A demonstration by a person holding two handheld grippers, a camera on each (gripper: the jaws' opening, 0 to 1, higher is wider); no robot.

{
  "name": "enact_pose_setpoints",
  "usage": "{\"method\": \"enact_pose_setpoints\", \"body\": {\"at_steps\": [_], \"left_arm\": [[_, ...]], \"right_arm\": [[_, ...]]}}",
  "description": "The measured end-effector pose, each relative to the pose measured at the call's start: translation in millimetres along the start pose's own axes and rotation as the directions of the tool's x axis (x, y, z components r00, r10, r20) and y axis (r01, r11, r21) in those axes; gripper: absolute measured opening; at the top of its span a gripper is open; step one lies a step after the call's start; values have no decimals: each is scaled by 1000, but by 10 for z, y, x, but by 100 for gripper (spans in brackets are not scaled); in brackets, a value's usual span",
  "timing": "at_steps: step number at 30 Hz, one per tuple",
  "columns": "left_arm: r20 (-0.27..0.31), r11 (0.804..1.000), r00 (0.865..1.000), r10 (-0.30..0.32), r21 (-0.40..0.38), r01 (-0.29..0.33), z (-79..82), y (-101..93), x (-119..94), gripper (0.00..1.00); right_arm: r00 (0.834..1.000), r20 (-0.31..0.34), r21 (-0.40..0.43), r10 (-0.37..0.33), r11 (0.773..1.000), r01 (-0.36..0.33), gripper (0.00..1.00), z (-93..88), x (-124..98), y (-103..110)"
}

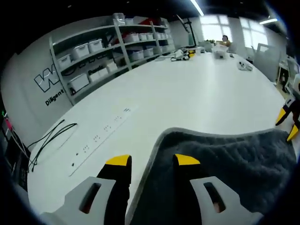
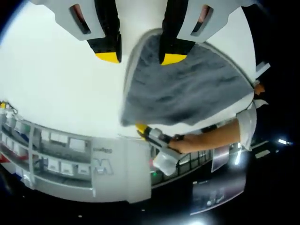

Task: Open the folded towel by lifting each exposed corner and separating the folded layers until the towel lies flat within the target outline without major curled edges

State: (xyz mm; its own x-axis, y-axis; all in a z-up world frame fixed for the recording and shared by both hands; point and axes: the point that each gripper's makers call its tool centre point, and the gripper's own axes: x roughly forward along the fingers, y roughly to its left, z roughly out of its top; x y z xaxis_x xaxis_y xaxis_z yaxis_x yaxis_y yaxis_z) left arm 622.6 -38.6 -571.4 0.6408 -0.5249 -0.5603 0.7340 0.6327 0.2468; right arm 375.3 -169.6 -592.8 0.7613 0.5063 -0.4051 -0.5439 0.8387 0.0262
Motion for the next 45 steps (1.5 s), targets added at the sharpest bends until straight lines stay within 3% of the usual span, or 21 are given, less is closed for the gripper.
{"method": "enact_pose_setpoints", "body": {"at_steps": [15, 27, 34, 37, 45], "left_arm": [[1, 998, 998, -58, -29, 58, -10, -83, 250, 34], [-9, 994, 994, -107, 16, 107, -76, -153, 176, 28], [-4, 987, 988, -152, -53, 152, -121, -185, 169, 26], [7, 985, 986, -165, -45, 165, -123, -226, 164, 21], [5, 978, 986, -169, -124, 168, -135, -243, 173, 15]], "right_arm": [[1000, -13, -54, 17, 998, -17, 26, -13, 42, 87], [999, -15, -129, 37, 991, -38, 26, -7, 43, 145], [999, -12, -67, 53, 996, -54, 25, -30, 48, 143], [999, -14, -54, 51, 997, -52, 25, -33, 48, 146], [998, -14, -30, 59, 998, -59, 22, -36, 44, 166]]}}
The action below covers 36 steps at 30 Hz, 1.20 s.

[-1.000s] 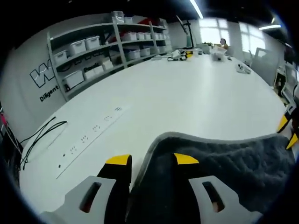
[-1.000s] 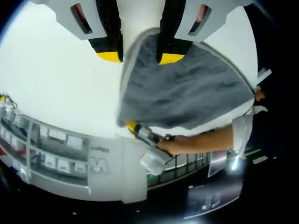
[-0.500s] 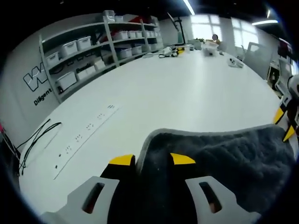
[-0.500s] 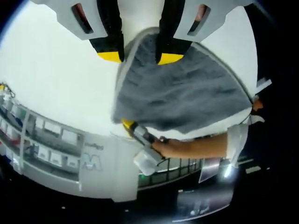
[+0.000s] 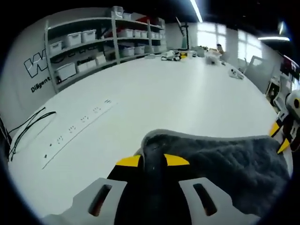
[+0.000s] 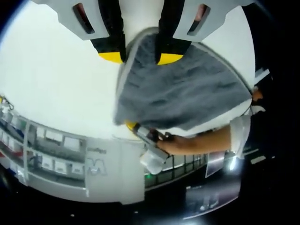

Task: Open the folded towel by lifting each exposed corner and separating the folded layers until the towel lies flat within the target outline without major curled edges

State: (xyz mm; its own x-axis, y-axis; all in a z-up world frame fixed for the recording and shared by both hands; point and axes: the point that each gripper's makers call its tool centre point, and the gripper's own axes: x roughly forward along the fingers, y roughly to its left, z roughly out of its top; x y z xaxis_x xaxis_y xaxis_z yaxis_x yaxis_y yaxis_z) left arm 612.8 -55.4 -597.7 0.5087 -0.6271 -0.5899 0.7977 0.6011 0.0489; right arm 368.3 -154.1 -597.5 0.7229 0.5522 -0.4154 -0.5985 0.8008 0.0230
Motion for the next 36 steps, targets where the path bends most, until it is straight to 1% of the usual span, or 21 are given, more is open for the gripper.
{"method": "enact_pose_setpoints", "body": {"at_steps": [4, 8, 9, 10, 12, 14, 15, 17, 18, 19, 20, 24, 26, 29, 36], "left_arm": [[-2, 1000, 1000, 1, -6, -1, 7, -4, 14, 11], [-7, 1000, 1000, 10, 6, -10, 9, -35, 16, 8], [-8, 1000, 1000, 11, 9, -11, 11, -34, 18, 8], [-8, 1000, 1000, 14, 22, -14, 17, -34, 21, 7], [-2, 996, 999, 41, 79, -41, 29, -31, 13, 6], [-1, 986, 998, 70, 151, -69, 40, -52, 14, 5], [-1, 980, 997, 80, 182, -78, 46, -62, 12, 5], [0, 972, 996, 84, 220, -82, 56, -95, 7, 4], [9, 960, 997, 73, 269, -73, 78, -110, 7, 4], [17, 950, 997, 81, 300, -83, 79, -100, 1, 4], [13, 956, 997, 82, 283, -83, 56, -113, -3, 4], [22, 952, 995, 92, 291, -95, 84, -108, -17, 4], [30, 953, 995, 92, 286, -97, 109, -100, -27, 4], [56, 961, 995, 86, 258, -98, 167, -96, -68, 4], [87, 953, 992, 96, 280, -117, 279, -97, -154, 4]], "right_arm": [[1000, -2, 3, 5, 1000, -5, 21, 1, -3, 4], [1000, 1, -1, 15, 1000, -15, 17, 1, -9, 28], [1000, -5, -11, 15, 1000, -15, 15, -4, -17, 41], [1000, -8, -54, 7, 999, -7, 11, 0, -20, 39], [1000, -6, -78, 16, 997, -17, 7, 15, -11, 94], [1000, -8, -92, 7, 996, -8, 6, 17, -9, 92], [1000, -8, -96, 7, 995, -8, 6, 18, -14, 88], [1000, -6, -108, 1, 994, -2, 5, 26, -27, 84], [1000, -6, -118, -3, 993, 2, 5, 29, -33, 94], [1000, -8, -130, -8, 992, 7, 4, 32, -31, 98], [1000, -9, -144, -14, 989, 12, 4, 36, -34, 103], [1000, -7, -175, -27, 984, 26, 4, 49, -52, 117], [1000, -2, -169, -21, 985, 20, 4, 62, -69, 123], [1000, 6, -167, -23, 986, 23, 3, 92, -91, 130], [999, 23, -214, -43, 976, 47, 4, 187, -139, 207]]}}
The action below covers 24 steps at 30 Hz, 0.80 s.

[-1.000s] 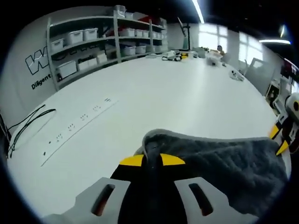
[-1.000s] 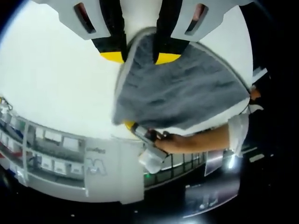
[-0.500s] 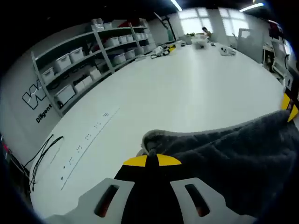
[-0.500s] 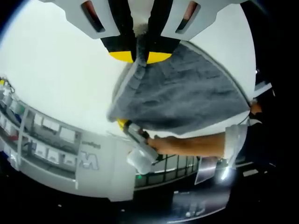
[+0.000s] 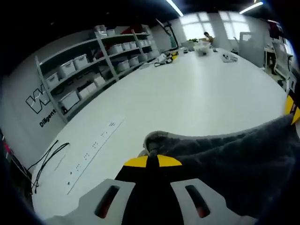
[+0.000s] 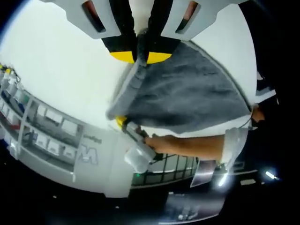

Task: Open the folded towel by lifting each exposed corner and separating the folded layers until the towel lies flat within the target outline without major curled edges

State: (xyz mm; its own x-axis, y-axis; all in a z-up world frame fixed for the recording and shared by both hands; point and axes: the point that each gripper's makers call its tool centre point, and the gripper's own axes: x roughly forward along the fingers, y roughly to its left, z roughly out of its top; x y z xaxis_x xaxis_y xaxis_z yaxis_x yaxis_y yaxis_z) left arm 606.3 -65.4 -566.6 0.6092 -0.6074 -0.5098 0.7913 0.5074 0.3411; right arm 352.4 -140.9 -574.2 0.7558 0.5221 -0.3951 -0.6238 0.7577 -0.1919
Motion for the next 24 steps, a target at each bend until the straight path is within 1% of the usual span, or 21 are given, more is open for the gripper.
{"method": "enact_pose_setpoints", "body": {"at_steps": [7, 10, 18, 24], "left_arm": [[13, 1000, 1000, 8, 11, -8, 80, -4, -15, 4], [11, 1000, 1000, 9, 15, -9, 99, -12, -6, 4], [30, 1000, 999, 10, 15, -10, 214, -46, 14, 4], [49, 1000, 999, 6, 18, -7, 308, -95, 44, 4]], "right_arm": [[1000, 15, 23, 13, 1000, -13, 4, 35, -39, 5], [1000, 16, 30, 15, 999, -16, 4, 55, -48, 9], [1000, 16, 38, 19, 999, -20, 4, 89, -98, 4], [1000, 10, 27, 3, 1000, -3, 4, 103, -159, -29]]}}
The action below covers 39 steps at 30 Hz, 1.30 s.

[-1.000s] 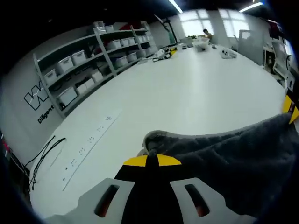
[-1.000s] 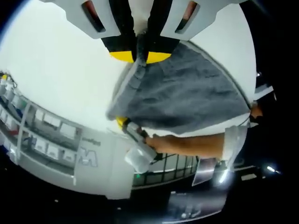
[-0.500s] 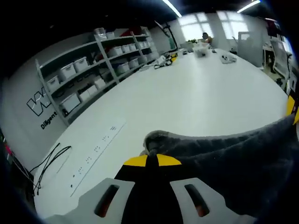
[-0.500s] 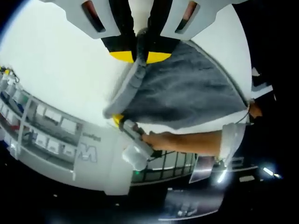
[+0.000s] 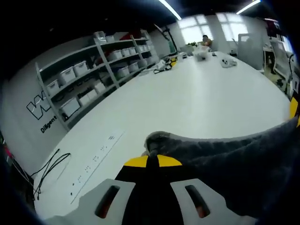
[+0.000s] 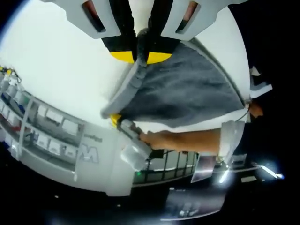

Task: Open the folded towel by lifting each exposed corner and separating the folded layers until the towel lies flat within the target outline without major curled edges

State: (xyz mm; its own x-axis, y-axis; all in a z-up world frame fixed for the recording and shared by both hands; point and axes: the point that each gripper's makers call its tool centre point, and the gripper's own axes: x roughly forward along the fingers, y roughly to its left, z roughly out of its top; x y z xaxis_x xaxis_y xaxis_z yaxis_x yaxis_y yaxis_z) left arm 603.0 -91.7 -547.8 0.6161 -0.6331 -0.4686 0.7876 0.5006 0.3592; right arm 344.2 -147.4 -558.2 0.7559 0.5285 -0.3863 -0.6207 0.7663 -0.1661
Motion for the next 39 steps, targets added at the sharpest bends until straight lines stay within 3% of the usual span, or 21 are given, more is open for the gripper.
{"method": "enact_pose_setpoints", "body": {"at_steps": [13, 23, 39], "left_arm": [[42, 1000, 999, 5, -15, -4, 240, -88, 193, 4], [42, 1000, 999, -1, 22, 0, 442, -207, 377, 4], [73, 1000, 997, -16, -3, 16, 661, -346, 581, 4]], "right_arm": [[999, 2, 14, -44, 999, 44, 3, 19, -147, -216], [998, -8, 40, -59, 997, 60, 3, -50, -251, -357], [992, -38, 50, -123, 991, 125, 3, -198, -419, -659]]}}
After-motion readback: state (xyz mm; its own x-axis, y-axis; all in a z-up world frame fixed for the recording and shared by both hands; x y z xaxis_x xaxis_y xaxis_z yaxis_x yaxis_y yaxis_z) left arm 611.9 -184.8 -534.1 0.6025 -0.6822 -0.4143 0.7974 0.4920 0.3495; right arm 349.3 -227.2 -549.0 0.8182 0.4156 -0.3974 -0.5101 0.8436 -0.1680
